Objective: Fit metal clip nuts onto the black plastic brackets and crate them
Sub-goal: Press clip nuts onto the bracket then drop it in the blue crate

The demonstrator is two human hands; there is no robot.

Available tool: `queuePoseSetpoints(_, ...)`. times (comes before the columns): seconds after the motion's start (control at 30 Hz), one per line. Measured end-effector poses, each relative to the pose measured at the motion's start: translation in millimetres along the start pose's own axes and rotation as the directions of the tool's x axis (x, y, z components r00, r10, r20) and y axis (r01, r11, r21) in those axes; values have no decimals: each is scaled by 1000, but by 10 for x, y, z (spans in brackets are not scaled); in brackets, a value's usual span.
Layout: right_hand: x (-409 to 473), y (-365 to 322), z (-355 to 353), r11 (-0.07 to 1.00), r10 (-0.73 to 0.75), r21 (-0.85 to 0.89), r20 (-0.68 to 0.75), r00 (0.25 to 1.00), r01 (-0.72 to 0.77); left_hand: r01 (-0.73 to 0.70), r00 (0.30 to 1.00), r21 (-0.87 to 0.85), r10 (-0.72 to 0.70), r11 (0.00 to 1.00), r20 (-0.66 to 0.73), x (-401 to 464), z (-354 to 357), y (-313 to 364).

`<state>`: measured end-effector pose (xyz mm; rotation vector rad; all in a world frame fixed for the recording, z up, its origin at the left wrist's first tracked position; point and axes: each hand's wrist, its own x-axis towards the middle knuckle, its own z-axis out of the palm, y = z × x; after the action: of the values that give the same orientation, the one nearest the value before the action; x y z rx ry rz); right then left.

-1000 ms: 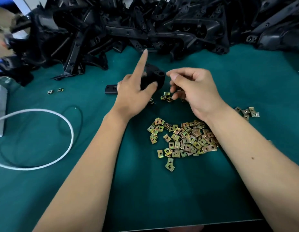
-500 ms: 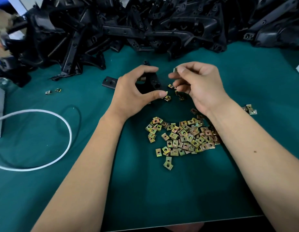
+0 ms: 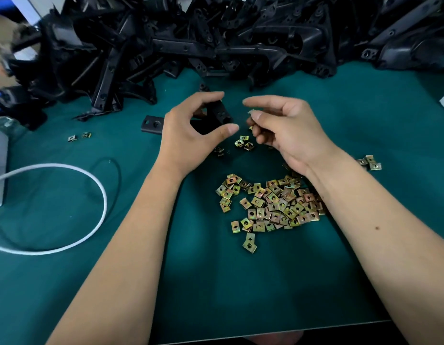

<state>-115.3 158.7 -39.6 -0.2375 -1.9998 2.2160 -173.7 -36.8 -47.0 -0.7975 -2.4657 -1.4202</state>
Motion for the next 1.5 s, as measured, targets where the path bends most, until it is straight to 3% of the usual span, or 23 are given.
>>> queuePoseSetpoints(0.43,-30,-12,53,980,-140,-138,18,990,141,-133,990,-1,132,991,44,-11,83,25)
queuePoseSetpoints(0.6,-11,-4,46,986,-140,-93,-43,989,135,-132,991,-9,132,991,26,-6,85,13)
queuePoseSetpoints(1.1,-63,-39,53,985,-153,-73,52,987,156,-141,989,53,138,989,58,-27,69,98)
queuePoseSetpoints(1.3,-51,-56,5,973,-153,-145,187,970,182,-192,976,168,171,967,133,-3,43,169)
queuePoseSetpoints(1.5,-88,-51,83,932,-159,-307,129,979,192,-121,992,176,113,977,57,28,-87,-8)
